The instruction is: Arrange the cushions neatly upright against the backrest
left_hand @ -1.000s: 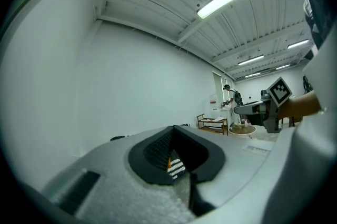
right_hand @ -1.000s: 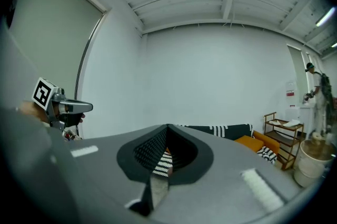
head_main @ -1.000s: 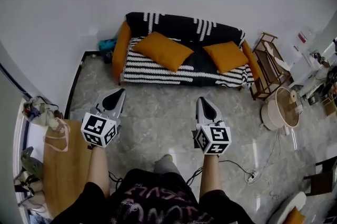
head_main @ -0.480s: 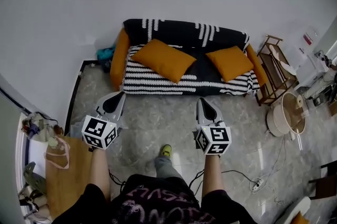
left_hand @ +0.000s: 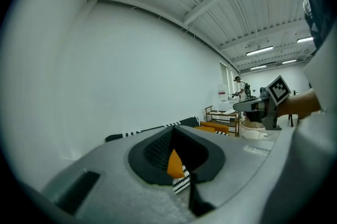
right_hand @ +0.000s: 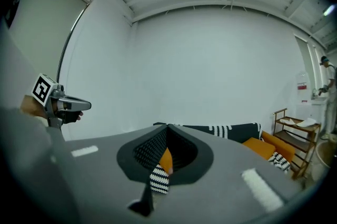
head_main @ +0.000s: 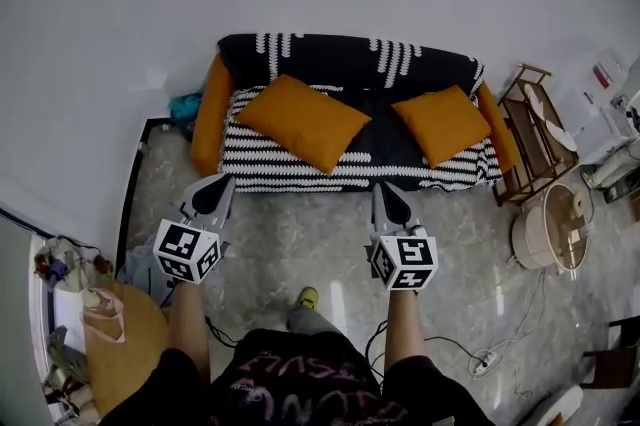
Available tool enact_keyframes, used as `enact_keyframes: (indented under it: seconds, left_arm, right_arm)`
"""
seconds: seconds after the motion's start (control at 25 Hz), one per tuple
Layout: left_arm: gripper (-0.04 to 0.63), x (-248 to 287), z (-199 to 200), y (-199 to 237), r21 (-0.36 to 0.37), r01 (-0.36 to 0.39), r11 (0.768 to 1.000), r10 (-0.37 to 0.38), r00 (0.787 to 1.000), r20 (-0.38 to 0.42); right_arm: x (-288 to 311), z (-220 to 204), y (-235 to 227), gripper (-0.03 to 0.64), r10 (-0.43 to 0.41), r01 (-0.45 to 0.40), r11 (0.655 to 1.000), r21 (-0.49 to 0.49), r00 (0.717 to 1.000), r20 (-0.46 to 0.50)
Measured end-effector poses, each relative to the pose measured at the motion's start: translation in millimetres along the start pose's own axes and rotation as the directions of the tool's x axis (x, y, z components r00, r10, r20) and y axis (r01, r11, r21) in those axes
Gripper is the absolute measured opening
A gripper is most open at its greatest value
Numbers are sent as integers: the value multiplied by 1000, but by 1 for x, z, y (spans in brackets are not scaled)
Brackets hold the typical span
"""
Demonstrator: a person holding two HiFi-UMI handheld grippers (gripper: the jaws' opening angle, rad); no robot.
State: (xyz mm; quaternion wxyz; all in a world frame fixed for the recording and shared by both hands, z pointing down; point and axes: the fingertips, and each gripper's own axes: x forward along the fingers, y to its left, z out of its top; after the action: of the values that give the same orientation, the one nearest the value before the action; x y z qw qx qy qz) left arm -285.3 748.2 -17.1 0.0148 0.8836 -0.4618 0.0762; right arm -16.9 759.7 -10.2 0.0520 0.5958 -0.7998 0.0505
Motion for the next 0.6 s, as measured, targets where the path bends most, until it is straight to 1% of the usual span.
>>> enact_keyframes:
  seconds: [0.08, 0.24, 0.4, 0.6]
  left_arm:
    - [6, 24, 8, 4, 17, -6, 1000, 6, 1000, -6]
    - [5, 63, 20, 13, 27, -16, 1000, 16, 1000, -8]
    - [5, 94, 30, 19, 47, -23, 999, 24, 1000, -5]
    - [6, 128, 39, 27, 66, -15, 998, 15, 1000, 8]
  right_arm:
    - [22, 6, -15, 11, 11, -11, 1000, 5, 1000, 6]
    - [57, 11, -40, 11, 19, -19, 1000, 6, 1000, 9]
    - [80, 16, -60, 11, 31, -32, 999, 20, 999, 23]
    - [106, 20, -75, 11, 34, -35, 999, 11, 999, 35]
